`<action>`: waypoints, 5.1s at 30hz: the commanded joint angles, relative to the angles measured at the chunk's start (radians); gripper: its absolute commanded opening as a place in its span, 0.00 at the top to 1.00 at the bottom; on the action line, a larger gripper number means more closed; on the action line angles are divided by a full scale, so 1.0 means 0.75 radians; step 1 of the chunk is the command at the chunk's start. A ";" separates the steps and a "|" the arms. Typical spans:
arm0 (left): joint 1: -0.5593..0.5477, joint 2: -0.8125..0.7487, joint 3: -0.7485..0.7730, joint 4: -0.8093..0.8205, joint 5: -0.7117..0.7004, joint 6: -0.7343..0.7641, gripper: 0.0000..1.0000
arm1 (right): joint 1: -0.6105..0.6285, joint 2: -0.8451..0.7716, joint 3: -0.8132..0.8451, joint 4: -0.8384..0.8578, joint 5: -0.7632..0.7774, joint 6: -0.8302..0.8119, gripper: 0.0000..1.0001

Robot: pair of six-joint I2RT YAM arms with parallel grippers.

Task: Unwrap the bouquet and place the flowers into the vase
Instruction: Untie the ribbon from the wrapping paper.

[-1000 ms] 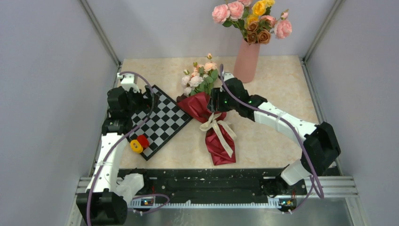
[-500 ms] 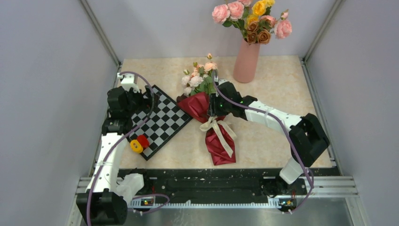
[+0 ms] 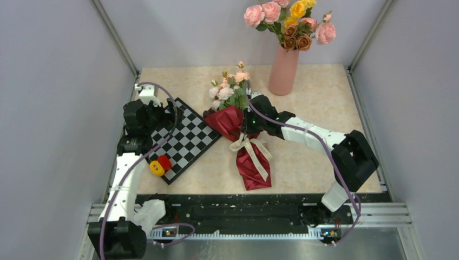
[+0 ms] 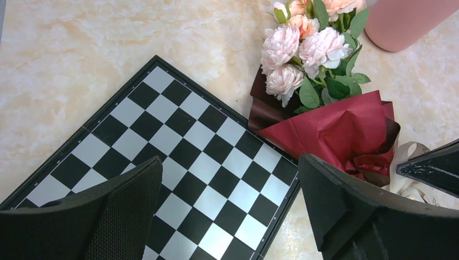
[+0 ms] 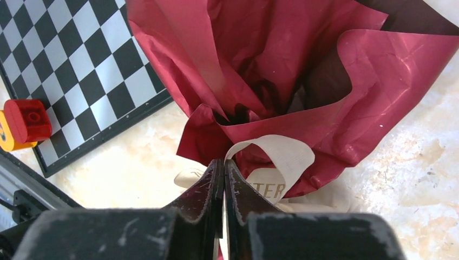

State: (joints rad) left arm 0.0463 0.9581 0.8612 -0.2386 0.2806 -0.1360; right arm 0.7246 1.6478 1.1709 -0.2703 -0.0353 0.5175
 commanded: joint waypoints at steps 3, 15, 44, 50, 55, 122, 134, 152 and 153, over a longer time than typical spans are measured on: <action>0.004 -0.020 -0.006 0.065 0.028 -0.020 0.01 | 0.071 -0.073 -0.022 0.087 0.008 -0.064 1.00; 0.004 -0.015 -0.010 0.074 0.048 -0.033 0.01 | 0.219 0.022 -0.040 0.173 0.003 -0.154 1.00; 0.001 0.027 -0.009 0.075 0.049 -0.033 0.01 | 0.422 -0.136 0.080 -0.049 0.210 -0.412 0.34; 0.001 0.038 -0.008 0.073 0.057 -0.040 0.01 | 0.411 -0.267 0.087 -0.169 0.378 -0.377 0.26; -0.004 0.037 -0.011 0.075 0.069 -0.037 0.01 | 0.290 -0.319 0.050 -0.243 0.377 -0.240 0.29; -1.166 0.126 -0.065 0.101 -0.343 -1.009 0.03 | -0.012 -0.540 -0.700 -0.022 -0.403 -0.117 0.57; -1.166 0.110 -0.045 0.085 -0.362 -0.992 0.03 | -0.005 -0.518 -0.696 0.007 -0.423 -0.102 0.80; -1.165 0.013 -0.039 0.098 -0.483 -0.893 0.01 | 0.016 -0.442 -0.725 0.151 -0.472 -0.016 0.80; -1.166 0.013 -0.047 0.128 -0.461 -0.915 0.01 | 0.016 -0.447 -0.720 0.153 -0.463 -0.005 0.85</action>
State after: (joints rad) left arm -0.8249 0.9710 0.8547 -0.2379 -0.0906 -0.7876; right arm 0.7208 1.3125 0.6281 -0.2207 -0.3771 0.4805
